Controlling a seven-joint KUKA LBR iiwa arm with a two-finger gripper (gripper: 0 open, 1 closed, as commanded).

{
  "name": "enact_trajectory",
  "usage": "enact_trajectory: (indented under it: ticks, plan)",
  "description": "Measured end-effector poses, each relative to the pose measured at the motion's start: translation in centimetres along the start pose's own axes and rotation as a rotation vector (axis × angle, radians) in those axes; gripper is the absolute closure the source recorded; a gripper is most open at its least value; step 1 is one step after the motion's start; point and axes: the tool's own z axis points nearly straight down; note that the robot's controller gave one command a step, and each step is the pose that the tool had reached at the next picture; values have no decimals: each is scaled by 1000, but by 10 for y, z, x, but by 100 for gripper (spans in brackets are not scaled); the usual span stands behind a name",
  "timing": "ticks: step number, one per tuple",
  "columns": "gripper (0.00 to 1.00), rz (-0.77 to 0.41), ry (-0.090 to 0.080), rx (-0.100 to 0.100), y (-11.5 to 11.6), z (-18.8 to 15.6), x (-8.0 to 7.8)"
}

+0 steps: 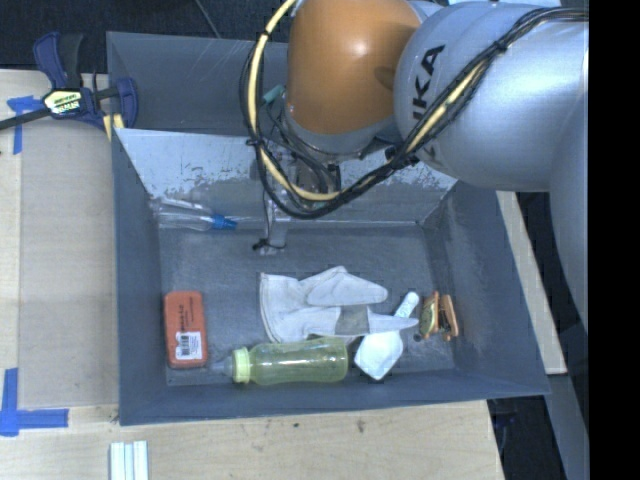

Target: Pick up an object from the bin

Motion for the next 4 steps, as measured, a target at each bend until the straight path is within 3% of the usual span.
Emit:
enact_trajectory:
  ticks: [1, 2, 3, 4]
  plan:
    - [0, -1, -4, -3, -39, 27, 1]
    - [0, -2, -4, 2, -68, 91, 6]
    - [0, 3, 3, 0, -120, 122, 11]
    - [0, -46, 6, 4, -107, 92, 69]
